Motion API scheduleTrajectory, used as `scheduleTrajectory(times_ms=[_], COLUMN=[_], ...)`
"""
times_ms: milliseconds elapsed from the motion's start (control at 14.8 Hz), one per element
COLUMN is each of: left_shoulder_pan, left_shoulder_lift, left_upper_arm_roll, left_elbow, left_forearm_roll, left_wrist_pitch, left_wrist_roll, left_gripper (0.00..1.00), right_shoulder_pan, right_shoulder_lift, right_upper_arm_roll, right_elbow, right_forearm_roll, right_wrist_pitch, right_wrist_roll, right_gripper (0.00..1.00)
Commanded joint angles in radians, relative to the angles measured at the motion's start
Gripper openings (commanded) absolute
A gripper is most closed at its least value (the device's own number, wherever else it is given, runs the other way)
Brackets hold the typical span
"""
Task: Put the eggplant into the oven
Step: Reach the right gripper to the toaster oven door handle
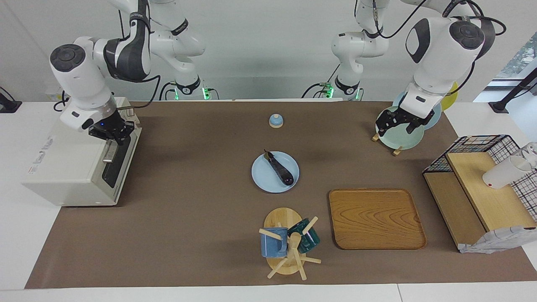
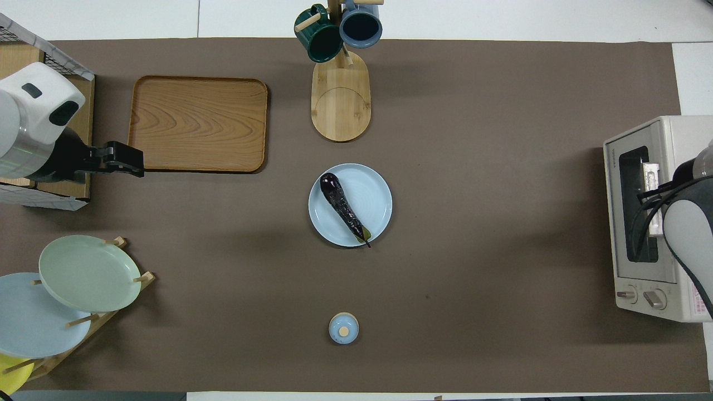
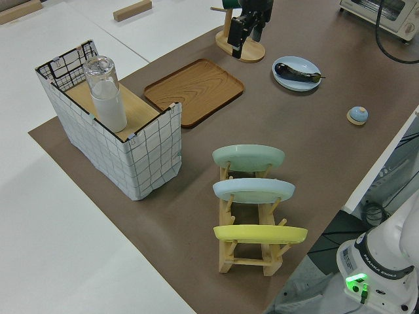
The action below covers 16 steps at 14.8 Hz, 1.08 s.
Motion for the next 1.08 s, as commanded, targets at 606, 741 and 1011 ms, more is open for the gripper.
scheduleTrajectory(times_ms=[606, 741, 1011], left_shoulder_pan=[0.042, 0.041, 0.044], left_shoulder_lift=[-0.051, -0.049, -0.051], left_upper_arm_roll=[-0.028, -0.028, -0.028], left_elbow=[-0.020, -0.004, 0.000], left_forearm_roll=[-0.017, -0.017, -0.017], left_wrist_pitch=[-0.082, -0.095, -0.103], left_wrist_roll=[0.010, 0.010, 0.010], left_gripper=[1.00, 1.00, 1.00], right_shoulder_pan=[-0.020, -0.010, 0.039], right_shoulder_lift=[-0.030, -0.024, 0.003], right_upper_arm_roll=[0.009, 0.011, 0.011], right_elbow=[-0.141, -0.145, -0.148], right_forearm_roll=[-0.003, 0.003, 0.026], right_wrist_pitch=[0.132, 0.148, 0.198], right_wrist_roll=[-0.017, -0.015, 0.012], right_gripper=[0.00, 0.00, 0.00])
